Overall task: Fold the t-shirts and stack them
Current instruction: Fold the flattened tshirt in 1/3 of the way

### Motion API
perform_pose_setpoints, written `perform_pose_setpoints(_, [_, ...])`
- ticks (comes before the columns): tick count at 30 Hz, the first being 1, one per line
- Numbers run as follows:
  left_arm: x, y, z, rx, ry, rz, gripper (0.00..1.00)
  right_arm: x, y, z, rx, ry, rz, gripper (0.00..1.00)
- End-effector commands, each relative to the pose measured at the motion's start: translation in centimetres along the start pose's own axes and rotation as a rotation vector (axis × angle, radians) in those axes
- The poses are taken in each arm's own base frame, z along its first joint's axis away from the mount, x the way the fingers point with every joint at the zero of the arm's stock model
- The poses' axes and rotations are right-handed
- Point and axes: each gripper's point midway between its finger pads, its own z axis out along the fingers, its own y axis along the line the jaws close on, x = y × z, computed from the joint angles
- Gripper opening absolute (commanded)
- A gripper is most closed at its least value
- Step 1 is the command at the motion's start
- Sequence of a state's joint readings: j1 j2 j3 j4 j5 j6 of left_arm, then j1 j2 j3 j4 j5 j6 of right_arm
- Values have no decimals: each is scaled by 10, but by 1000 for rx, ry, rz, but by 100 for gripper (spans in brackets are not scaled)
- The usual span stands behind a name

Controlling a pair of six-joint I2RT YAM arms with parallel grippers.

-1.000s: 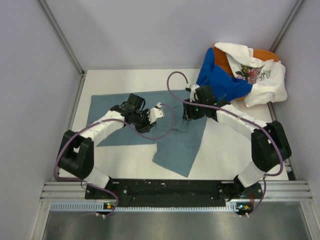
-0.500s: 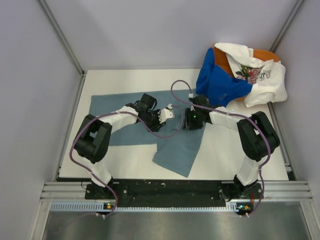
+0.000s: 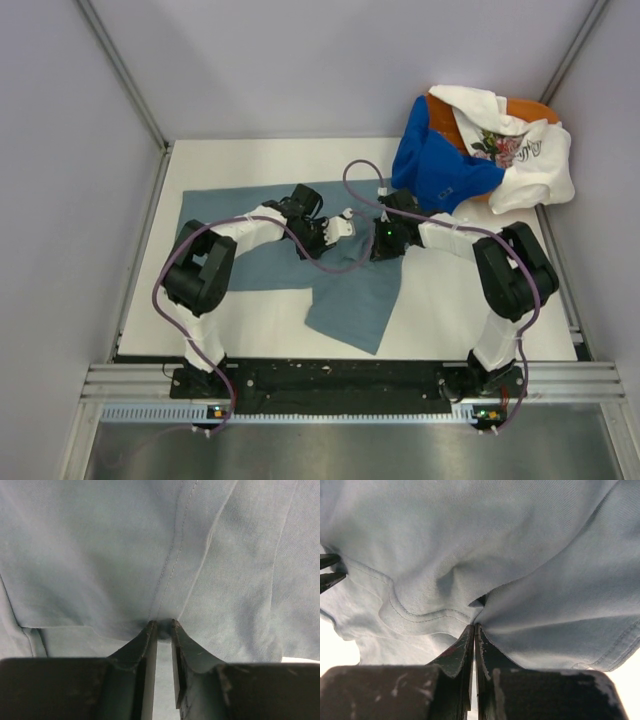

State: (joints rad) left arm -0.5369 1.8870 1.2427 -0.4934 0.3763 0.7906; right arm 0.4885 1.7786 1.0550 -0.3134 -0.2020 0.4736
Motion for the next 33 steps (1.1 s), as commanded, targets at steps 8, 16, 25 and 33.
perform_pose_setpoints(8, [-9,-9,-17,37,-14,61,0,-11,13,-26,-53,-50,-21,0])
perform_pose_setpoints(16, [-9,-27,-27,99,-22,63,0,17,0,-33,-22,9,-29,0])
perform_pose_setpoints(25, [-10,-36,-30,138,-36,64,0,35,-6,-48,-8,55,-60,13])
perform_pose_setpoints(33, [-24,-23,-28,87,-43,-116,18,9,-3,-47,0,-46,-92,27])
